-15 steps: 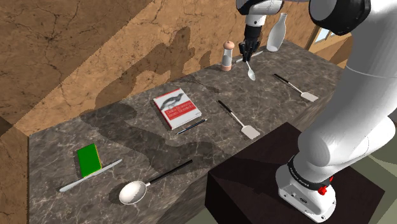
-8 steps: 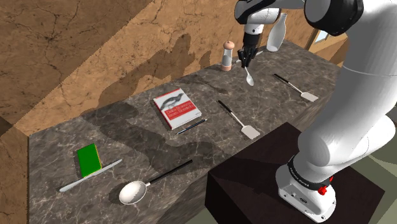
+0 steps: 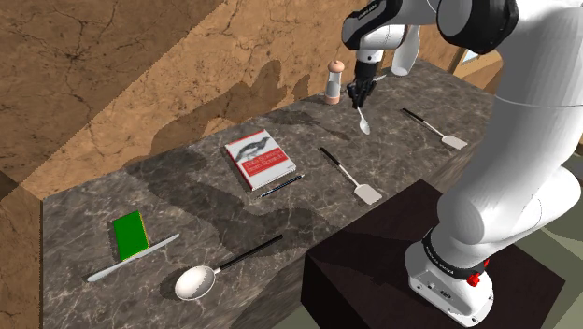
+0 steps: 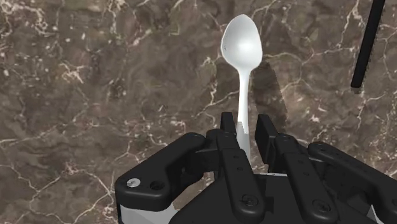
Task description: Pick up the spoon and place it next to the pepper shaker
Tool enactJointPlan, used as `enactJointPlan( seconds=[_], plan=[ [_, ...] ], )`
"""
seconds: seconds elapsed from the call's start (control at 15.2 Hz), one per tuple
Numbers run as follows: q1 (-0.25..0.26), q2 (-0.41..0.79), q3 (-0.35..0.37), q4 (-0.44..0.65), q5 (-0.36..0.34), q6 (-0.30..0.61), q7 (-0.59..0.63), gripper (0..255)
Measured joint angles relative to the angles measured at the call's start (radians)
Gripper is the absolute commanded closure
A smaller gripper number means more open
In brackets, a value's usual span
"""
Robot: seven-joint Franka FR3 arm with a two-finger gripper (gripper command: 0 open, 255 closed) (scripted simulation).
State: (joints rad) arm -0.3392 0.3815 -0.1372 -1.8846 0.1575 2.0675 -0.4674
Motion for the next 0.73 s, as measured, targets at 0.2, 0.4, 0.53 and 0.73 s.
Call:
enactJointPlan(
  seconds=[0.2,0.4,0.53,0.73],
  plan=[
    [-0.002,0.027,0.002,-0.005,0.006,0.031,-0.006,255],
    [-0.001,0.049,0.006,-0.015,0.012,0.063,-0.009,255],
    [-0.002,0.066,0.008,-0.018,0.016,0.083,-0.013,255],
    [-0.005,0.095,0.011,-0.019,0.022,0.112,-0.019,255]
  ],
)
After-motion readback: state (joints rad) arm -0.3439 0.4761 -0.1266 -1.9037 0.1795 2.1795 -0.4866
